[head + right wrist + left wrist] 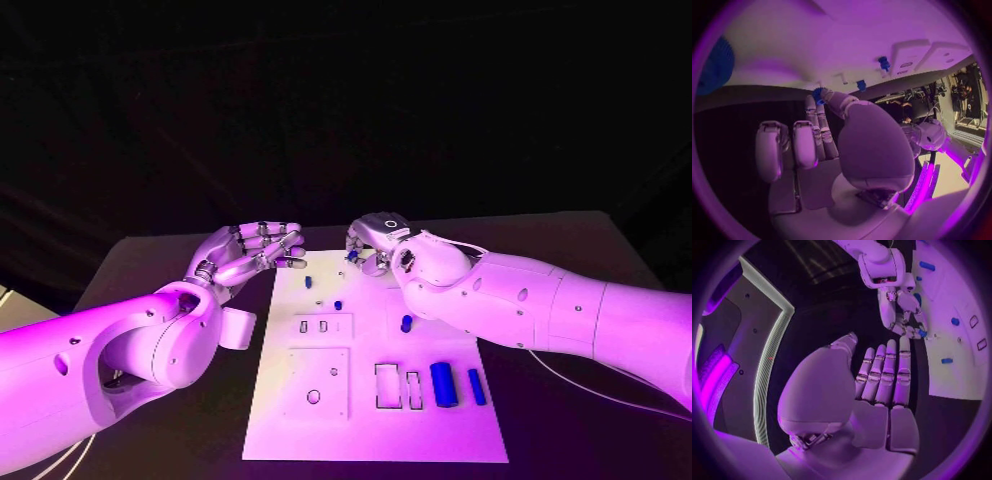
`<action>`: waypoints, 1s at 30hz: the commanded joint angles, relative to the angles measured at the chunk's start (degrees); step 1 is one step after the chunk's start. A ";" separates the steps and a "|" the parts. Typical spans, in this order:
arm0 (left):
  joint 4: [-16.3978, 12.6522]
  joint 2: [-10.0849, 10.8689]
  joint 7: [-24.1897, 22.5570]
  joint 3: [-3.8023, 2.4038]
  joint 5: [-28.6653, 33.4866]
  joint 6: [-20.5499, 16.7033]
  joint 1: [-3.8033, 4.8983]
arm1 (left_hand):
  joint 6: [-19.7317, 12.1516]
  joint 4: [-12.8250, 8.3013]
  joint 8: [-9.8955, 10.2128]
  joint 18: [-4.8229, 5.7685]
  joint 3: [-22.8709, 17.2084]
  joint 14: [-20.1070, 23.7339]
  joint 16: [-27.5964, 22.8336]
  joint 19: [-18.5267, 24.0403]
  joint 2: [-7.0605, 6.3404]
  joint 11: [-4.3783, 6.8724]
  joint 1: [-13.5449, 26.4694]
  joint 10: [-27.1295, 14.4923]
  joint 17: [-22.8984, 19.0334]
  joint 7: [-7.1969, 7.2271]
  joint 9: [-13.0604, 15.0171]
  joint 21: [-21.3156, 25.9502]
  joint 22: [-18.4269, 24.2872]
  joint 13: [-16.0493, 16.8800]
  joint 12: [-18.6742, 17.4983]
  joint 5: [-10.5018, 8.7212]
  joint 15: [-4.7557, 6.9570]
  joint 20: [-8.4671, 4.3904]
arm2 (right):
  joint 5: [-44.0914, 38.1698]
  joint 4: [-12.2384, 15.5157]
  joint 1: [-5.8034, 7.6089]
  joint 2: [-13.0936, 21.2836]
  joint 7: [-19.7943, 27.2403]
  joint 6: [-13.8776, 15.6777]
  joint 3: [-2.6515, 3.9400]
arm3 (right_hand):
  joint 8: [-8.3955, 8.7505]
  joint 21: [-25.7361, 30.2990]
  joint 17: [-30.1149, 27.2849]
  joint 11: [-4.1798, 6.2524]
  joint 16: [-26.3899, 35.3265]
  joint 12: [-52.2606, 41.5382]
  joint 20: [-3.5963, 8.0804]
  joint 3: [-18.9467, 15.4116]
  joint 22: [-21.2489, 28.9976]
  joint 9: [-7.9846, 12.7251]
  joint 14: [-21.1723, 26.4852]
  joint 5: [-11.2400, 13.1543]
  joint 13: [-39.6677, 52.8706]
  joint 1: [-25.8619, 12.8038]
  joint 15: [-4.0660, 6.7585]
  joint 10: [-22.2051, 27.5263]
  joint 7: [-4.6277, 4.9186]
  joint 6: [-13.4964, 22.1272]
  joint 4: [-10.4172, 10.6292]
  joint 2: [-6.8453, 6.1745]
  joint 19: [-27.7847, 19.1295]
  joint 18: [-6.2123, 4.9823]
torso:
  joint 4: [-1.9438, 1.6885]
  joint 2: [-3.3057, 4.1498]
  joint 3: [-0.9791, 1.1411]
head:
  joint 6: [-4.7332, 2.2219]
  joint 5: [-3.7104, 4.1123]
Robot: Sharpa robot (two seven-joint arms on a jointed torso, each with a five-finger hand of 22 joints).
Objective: Assemble the parts on the task board
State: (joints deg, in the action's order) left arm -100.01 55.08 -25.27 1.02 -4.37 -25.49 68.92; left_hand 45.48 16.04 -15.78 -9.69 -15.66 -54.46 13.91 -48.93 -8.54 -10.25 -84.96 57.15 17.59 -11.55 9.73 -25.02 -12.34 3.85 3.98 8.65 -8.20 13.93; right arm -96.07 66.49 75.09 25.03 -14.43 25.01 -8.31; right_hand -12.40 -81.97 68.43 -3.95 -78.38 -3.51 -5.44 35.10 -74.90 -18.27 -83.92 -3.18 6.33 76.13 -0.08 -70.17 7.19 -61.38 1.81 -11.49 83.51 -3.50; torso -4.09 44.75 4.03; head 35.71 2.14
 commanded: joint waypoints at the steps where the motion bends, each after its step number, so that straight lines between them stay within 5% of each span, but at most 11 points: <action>1: -0.10 -0.12 -0.41 -0.07 0.20 0.75 0.16 | 0.36 0.02 0.33 -0.42 -0.41 0.44 -0.21 0.52 0.15 -0.39 0.46 -0.17 0.05 -1.63 -0.08 -0.34 -0.09 -0.05 -0.29 -0.32 -0.11 0.04 | -0.23 -0.06 -0.11 -0.27 0.02 -1.49 -0.03 | -0.04 0.24 -0.05 -0.21 0.05 -0.05 -0.08 0.31 -3.23 -0.05 -2.24 -0.17 0.00 -0.64 0.47 -0.15 0.28 0.02 -0.09 0.05 0.10 0.85 | 0.05 0.01 0.03 | 0.02 -0.16; 30: 0.32 -0.44 -0.54 -0.07 0.21 0.86 0.38 | 0.41 -0.02 0.34 -0.42 -0.49 0.50 -0.24 0.72 0.16 -0.40 0.44 -0.14 0.19 -1.64 -0.09 -0.47 -0.18 -0.04 -0.26 -0.33 -0.13 0.05 | -0.71 -2.52 -0.35 -2.90 -0.48 -1.61 -0.05 | 0.03 0.43 -0.16 -0.28 0.07 -0.01 -0.15 0.41 -2.99 -0.14 -2.18 -0.17 -0.06 -0.84 0.42 0.11 0.37 0.31 -0.12 -0.07 -0.06 0.79 | -0.08 0.19 0.04 | 0.11 -0.57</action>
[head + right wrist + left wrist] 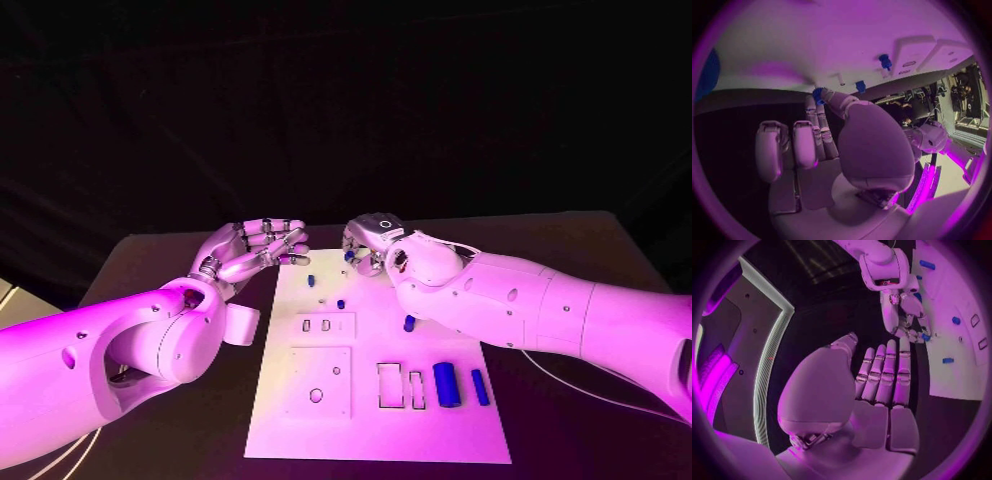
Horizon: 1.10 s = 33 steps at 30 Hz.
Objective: Assemble the parts on the task board
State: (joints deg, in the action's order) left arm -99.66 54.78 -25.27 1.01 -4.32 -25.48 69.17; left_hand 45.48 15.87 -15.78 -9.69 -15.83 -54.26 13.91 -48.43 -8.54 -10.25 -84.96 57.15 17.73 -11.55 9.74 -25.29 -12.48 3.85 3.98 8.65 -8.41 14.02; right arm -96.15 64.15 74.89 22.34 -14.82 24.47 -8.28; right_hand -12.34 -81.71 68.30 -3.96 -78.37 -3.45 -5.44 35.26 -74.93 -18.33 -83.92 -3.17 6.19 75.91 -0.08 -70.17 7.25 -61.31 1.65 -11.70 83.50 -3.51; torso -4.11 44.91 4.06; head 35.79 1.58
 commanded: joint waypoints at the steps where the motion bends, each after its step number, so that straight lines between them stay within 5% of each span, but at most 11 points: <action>1: -0.02 -0.16 -0.55 -0.06 0.16 0.86 0.13 | 0.41 0.15 0.34 -0.42 -0.32 0.30 -0.25 0.22 0.16 -0.40 0.44 -0.14 0.04 -1.64 -0.09 -0.20 -0.05 -0.04 -0.27 -0.33 0.08 -0.03 | -0.62 -0.33 -0.15 -0.30 -0.08 -1.15 -0.08 | 0.00 0.24 -0.12 -0.31 0.11 -0.06 -0.16 0.27 -2.86 -0.09 -2.15 -0.18 0.06 -0.69 0.39 0.19 0.34 0.32 0.04 0.09 -0.11 0.77 | -0.04 0.05 0.00 | 0.03 -0.05; 17: 0.18 -0.22 -0.33 -0.06 0.16 0.89 0.19 | 0.43 0.14 0.34 -0.42 -0.35 0.31 -0.25 0.29 0.17 -0.40 0.44 -0.13 0.10 -1.65 -0.09 -0.26 -0.09 -0.04 -0.25 -0.33 0.08 -0.03 | -0.28 -1.38 -0.15 -0.64 0.48 -1.99 -0.11 | 2.37 8.27 -6.00 -1.80 3.48 -0.07 -1.35 -1.46 6.99 -0.11 -0.35 -0.16 -1.06 -2.51 -0.85 7.74 1.46 5.23 0.05 -2.36 -5.79 -1.45 | 0.19 0.00 0.02 | 0.20 -0.32; 22: 0.27 -0.17 -0.32 -0.06 0.16 0.95 0.19 | 0.43 0.14 0.34 -0.42 -0.35 0.31 -0.25 0.29 0.17 -0.40 0.44 -0.13 0.10 -1.65 -0.09 -0.26 -0.09 -0.04 -0.25 -0.33 0.08 -0.03 | -0.22 0.06 -0.15 0.62 0.46 -0.71 -0.12 | 3.88 12.65 -9.23 -2.30 5.52 -0.20 -1.69 -7.06 11.52 0.12 0.36 -0.24 -0.84 -1.46 -1.10 10.93 0.26 7.27 0.77 -1.63 -7.73 -2.30 | 0.11 -0.01 0.06 | 0.23 -0.44; 26: 0.44 0.00 -0.33 -0.06 0.17 0.98 0.19 | 0.43 0.14 0.34 -0.42 -0.35 0.31 -0.25 0.29 0.17 -0.40 0.44 -0.13 0.10 -1.65 -0.09 -0.26 -0.09 -0.04 -0.25 -0.33 0.08 -0.03 | -0.12 3.85 -0.09 3.89 0.24 0.42 -0.05 | 4.67 14.85 -10.98 -2.31 6.61 -0.33 -1.68 -12.82 13.39 0.27 0.64 -0.34 -0.15 0.68 -1.23 11.57 -0.28 7.75 2.44 -0.79 -8.11 -2.68 | 0.23 -0.08 0.07 | 0.16 -0.59; 30: 0.60 0.28 -0.39 -0.06 0.19 1.05 0.19 | 0.43 0.14 0.34 -0.42 -0.35 0.31 -0.25 0.29 0.17 -0.40 0.44 -0.13 0.10 -1.65 -0.09 -0.26 -0.09 -0.04 -0.25 -0.33 0.08 -0.03 | 2.24 8.61 0.34 8.49 0.29 2.23 0.29 | 4.86 12.01 -7.62 -1.50 4.34 -1.63 -1.05 -13.62 9.62 0.27 -0.55 -0.30 1.19 1.35 -0.75 7.95 0.40 7.44 3.65 -0.55 -5.79 -1.90 | 0.56 -0.10 0.07 | -0.06 -0.72; 33: 0.68 0.54 -0.48 -0.06 0.20 1.16 0.19 | 0.53 0.16 0.32 -0.43 -0.41 0.32 -0.25 0.47 0.20 -0.37 0.50 -0.01 0.26 -1.56 -0.09 -0.42 -0.20 -0.01 -0.20 -0.34 0.09 -0.01 | 8.99 12.38 1.01 12.92 1.50 3.67 0.79 | 4.72 7.36 -3.31 1.07 1.24 -9.57 0.76 -12.27 3.86 0.03 -1.73 -0.26 6.27 1.21 1.25 -0.98 0.30 6.77 4.53 -1.59 -2.95 -0.74 | 0.81 -0.18 0.02 | -0.27 -0.46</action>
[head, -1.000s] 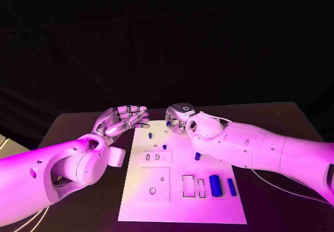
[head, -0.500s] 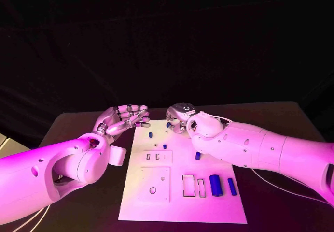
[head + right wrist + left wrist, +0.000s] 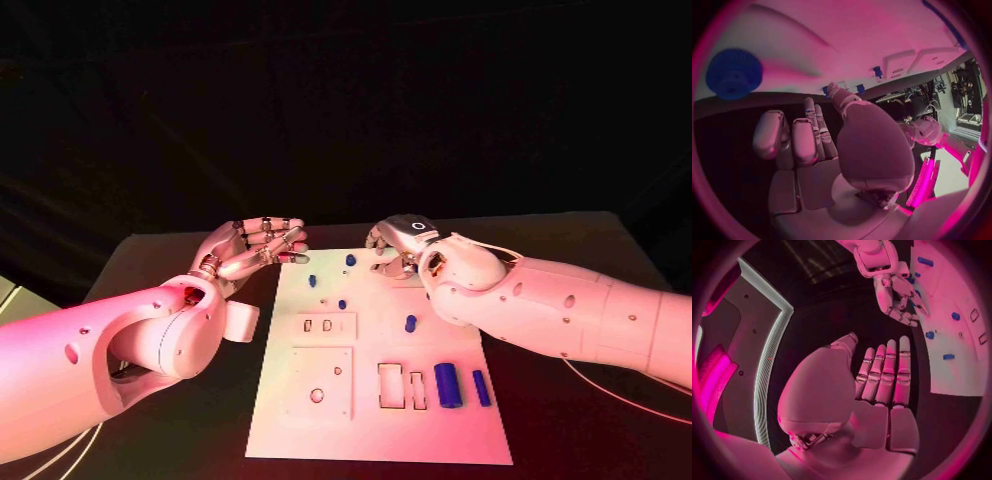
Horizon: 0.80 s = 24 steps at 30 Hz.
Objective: Assemble the parts on the task board
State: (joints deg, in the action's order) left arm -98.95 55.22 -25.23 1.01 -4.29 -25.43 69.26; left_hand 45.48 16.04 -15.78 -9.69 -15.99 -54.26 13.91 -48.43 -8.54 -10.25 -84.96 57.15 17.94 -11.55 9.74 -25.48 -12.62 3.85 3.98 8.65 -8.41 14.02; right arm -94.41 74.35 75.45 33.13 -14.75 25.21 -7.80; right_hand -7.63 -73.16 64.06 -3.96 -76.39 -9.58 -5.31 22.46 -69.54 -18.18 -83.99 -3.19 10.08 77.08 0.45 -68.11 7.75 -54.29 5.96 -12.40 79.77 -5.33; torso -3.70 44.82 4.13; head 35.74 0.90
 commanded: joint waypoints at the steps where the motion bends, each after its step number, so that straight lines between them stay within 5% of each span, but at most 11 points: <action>1: 0.01 0.19 -0.54 -0.05 0.18 1.14 0.11 | 0.58 -0.02 0.31 -0.43 -0.27 0.33 -0.25 0.53 0.19 -0.33 0.51 0.07 0.10 -1.48 -0.08 -0.28 -0.09 0.00 -0.16 -0.34 0.09 -0.01 | 9.67 3.00 0.70 3.30 1.87 2.81 0.47 | -0.02 -2.70 1.66 2.12 -1.25 -9.04 1.24 0.13 -3.37 -0.22 -1.79 -0.40 6.36 0.31 1.55 -6.34 -0.82 -0.37 -0.07 -1.32 1.67 1.44 | 0.61 -0.18 -0.05 | -0.19 0.18; 2: 0.03 0.23 -0.55 -0.05 0.18 1.15 0.11 | 0.64 -0.02 0.28 -0.43 -0.29 0.33 -0.25 0.58 0.19 -0.30 0.51 0.16 0.16 -1.40 -0.07 -0.34 -0.12 0.02 -0.13 -0.34 0.11 -0.01 | 11.10 3.42 0.88 3.95 2.12 2.57 0.56 | -0.04 -4.36 2.96 2.11 -2.23 -25.05 2.03 -0.47 -5.58 -0.49 -1.92 -0.25 21.71 0.15 1.79 1.41 -1.05 -0.25 0.48 -0.95 2.50 1.93 | 0.74 -0.25 -0.04 | -0.18 0.19; 3: 0.09 0.31 -0.58 -0.05 0.18 1.19 0.10 | 0.64 -0.02 0.28 -0.43 -0.29 0.33 -0.25 0.58 0.19 -0.30 0.51 0.16 0.16 -1.40 -0.07 -0.34 -0.12 0.02 -0.13 -0.34 0.11 -0.01 | 13.78 4.08 1.25 5.15 2.46 1.92 0.71 | -0.14 -6.18 6.00 2.07 -4.06 -49.16 1.45 -1.53 -7.93 -0.66 -2.56 -0.31 45.61 -0.21 1.71 -4.38 -1.08 0.26 0.87 -1.05 3.58 2.35 | 0.82 -0.29 -0.03 | -0.18 0.23; 6: 0.23 0.44 -0.64 -0.05 0.18 1.22 0.10 | 0.64 -0.02 0.28 -0.43 -0.29 0.33 -0.25 0.58 0.19 -0.30 0.51 0.16 0.16 -1.40 -0.07 -0.34 -0.12 0.02 -0.13 -0.34 0.11 -0.01 | 18.38 4.85 1.98 7.40 2.86 -0.26 0.94 | -0.66 -8.41 10.86 1.62 -6.92 -64.61 1.00 -3.67 -10.77 -1.04 -3.40 -0.26 61.89 -0.35 1.35 -8.85 -0.75 0.86 2.10 -0.59 4.92 2.91 | 1.07 -0.42 0.02 | -0.26 0.33; 15: 0.42 0.51 -0.77 -0.04 0.19 1.31 0.09 | 0.73 -0.04 0.25 -0.45 -0.34 0.33 -0.25 0.67 0.19 -0.24 0.50 0.27 0.24 -1.31 -0.06 -0.44 -0.18 0.03 -0.10 -0.33 0.14 -0.01 | 19.90 4.33 2.64 10.57 1.77 -6.31 1.16 | -1.09 -12.22 18.12 1.01 -10.55 -73.16 0.54 -10.12 -15.35 -1.39 -4.55 -0.27 71.53 0.37 0.76 -14.54 -0.17 2.67 5.08 -0.17 7.26 3.97 | 1.11 -0.37 0.11 | -0.11 0.43; 18: 0.47 0.52 -0.80 -0.04 0.20 1.33 0.08 | 0.73 -0.04 0.25 -0.45 -0.34 0.33 -0.25 0.67 0.19 -0.24 0.50 0.27 0.24 -1.31 -0.06 -0.44 -0.18 0.03 -0.10 -0.33 0.14 -0.01 | 19.12 3.73 2.68 10.59 0.94 -7.63 1.17 | -1.13 -13.24 19.92 0.46 -11.35 -74.24 0.12 -11.89 -16.52 -1.43 -4.85 -0.30 72.80 1.49 0.28 -15.44 0.42 3.54 5.96 0.16 7.89 4.26 | 1.17 -0.38 -0.01 | -0.07 0.50; 24: 0.64 0.35 -0.84 -0.04 0.20 1.42 0.07 | 0.73 -0.04 0.25 -0.45 -0.34 0.33 -0.25 0.67 0.19 -0.24 0.50 0.27 0.24 -1.31 -0.06 -0.44 -0.18 0.03 -0.10 -0.33 0.14 -0.01 | 17.85 2.26 2.66 9.98 -0.17 -9.65 1.17 | -1.23 -14.10 20.81 0.10 -11.73 -74.61 -0.22 -13.02 -17.49 -1.49 -5.00 -0.32 73.24 2.22 -0.06 -15.72 0.80 4.05 6.84 0.41 8.43 4.51 | 0.96 -0.30 -0.03 | 0.15 0.86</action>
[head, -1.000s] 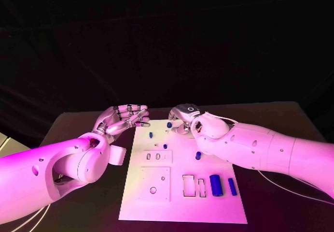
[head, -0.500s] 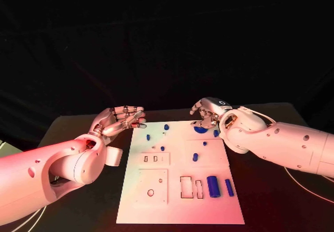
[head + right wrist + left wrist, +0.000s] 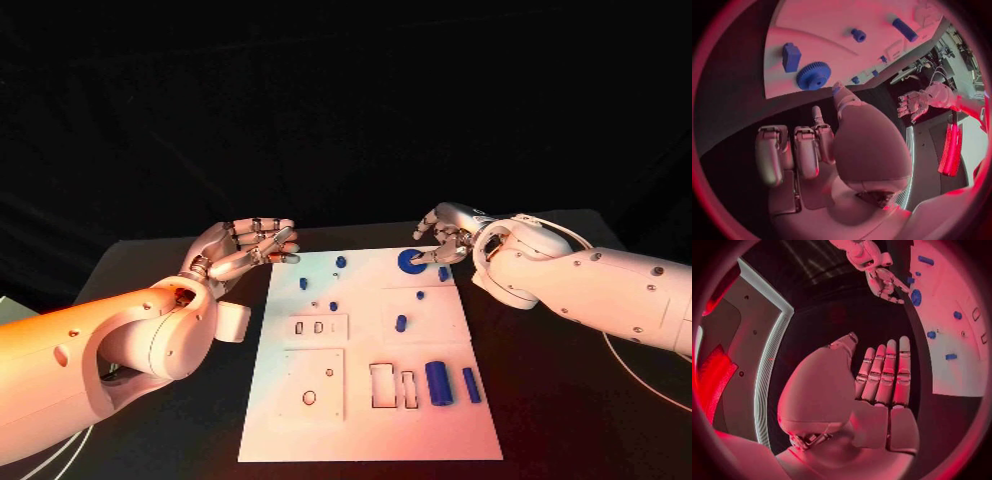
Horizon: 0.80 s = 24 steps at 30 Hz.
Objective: Assemble the parts on the task board
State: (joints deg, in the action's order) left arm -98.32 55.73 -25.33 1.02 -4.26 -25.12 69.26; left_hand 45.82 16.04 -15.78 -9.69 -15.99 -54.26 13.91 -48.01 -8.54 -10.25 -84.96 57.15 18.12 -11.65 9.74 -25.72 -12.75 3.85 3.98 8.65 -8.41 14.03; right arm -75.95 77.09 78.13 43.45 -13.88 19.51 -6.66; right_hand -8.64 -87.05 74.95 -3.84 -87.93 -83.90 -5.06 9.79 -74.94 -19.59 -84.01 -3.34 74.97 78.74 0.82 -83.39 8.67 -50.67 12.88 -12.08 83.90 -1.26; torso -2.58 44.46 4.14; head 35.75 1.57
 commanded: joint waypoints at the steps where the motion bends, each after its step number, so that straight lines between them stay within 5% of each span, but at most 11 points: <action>1: 0.04 -0.19 -0.74 -0.05 0.18 1.12 0.07 | 0.40 -0.04 0.25 -0.44 -0.34 0.33 -0.25 0.24 0.19 -0.24 0.50 0.27 0.05 -1.21 -0.06 -0.20 -0.05 0.03 -0.10 -0.33 0.14 -0.02 | -0.70 -0.72 -0.05 -0.51 -1.14 -4.22 0.02 | -0.24 -0.40 10.07 -0.08 -0.26 -0.38 -0.52 -0.49 -12.30 -0.09 -5.01 -0.18 8.46 0.68 -0.49 -0.52 -0.07 0.48 0.06 0.13 4.43 0.49 | -0.20 0.08 -0.03 | 0.20 0.21; 7: 0.19 -0.26 -0.74 -0.05 0.19 1.13 0.06 | 0.45 -0.06 0.24 -0.45 -0.40 0.34 -0.25 0.33 0.20 -0.21 0.48 0.33 0.14 -1.19 -0.06 -0.29 -0.11 0.03 -0.10 -0.33 0.16 -0.01 | -1.03 -2.47 -0.41 -2.14 -1.23 -4.56 -0.02 | -0.45 -0.40 10.11 -0.23 -0.30 -0.22 -0.69 -0.66 -12.31 -0.18 -5.00 -0.20 8.31 1.23 -0.65 -0.32 0.08 0.42 0.54 0.60 4.42 0.49 | -0.06 0.10 0.02 | 0.29 0.07; 14: 0.22 -0.47 -0.73 -0.05 0.19 1.22 0.06 | 0.45 -0.06 0.24 -0.45 -0.40 0.34 -0.25 0.33 0.20 -0.21 0.48 0.33 0.14 -1.19 -0.06 -0.29 -0.11 0.03 -0.10 -0.33 0.16 -0.01 | -1.44 -4.08 -0.66 -3.35 -1.35 -4.87 -0.10 | -0.71 -0.58 10.25 -0.28 -0.36 -0.31 -0.78 -0.51 -12.51 -0.29 -5.02 -0.19 8.43 1.80 -0.72 -0.40 0.11 0.18 0.68 0.99 4.53 0.54 | -0.30 0.08 -0.12 | 0.31 0.37; 24: 0.70 -0.61 -0.67 -0.04 0.32 1.21 0.06 | 0.47 -0.07 0.25 -0.46 -0.43 0.35 -0.26 0.38 0.20 -0.20 0.47 0.35 0.19 -1.20 -0.06 -0.35 -0.15 0.03 -0.11 -0.32 0.17 -0.01 | -1.70 -4.84 -1.06 -3.96 -1.44 -5.51 -0.15 | -1.50 -0.67 10.29 -0.21 -0.39 -0.14 -0.86 0.02 -12.64 -0.59 -5.00 -0.16 8.30 2.57 -0.71 -0.21 0.01 -0.86 0.86 1.78 4.57 0.56 | -0.02 0.08 0.03 | 0.37 0.27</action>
State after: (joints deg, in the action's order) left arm -97.59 55.27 -25.35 1.02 -4.21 -24.92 69.26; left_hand 45.80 15.88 -15.78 -9.69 -16.15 -54.26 13.91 -48.01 -8.54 -10.25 -84.96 57.15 18.26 -11.65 9.74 -25.70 -12.81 3.85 3.98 8.65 -8.41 14.03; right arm -76.69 72.36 77.10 39.59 -15.17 15.29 -6.81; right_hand -9.97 -87.52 74.93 -4.00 -88.15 -84.02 -5.46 9.57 -74.93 -20.12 -83.92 -3.33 74.95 80.93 0.51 -83.55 8.68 -51.10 13.60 -10.34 83.90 -1.24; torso -2.61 44.53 4.14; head 36.06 1.83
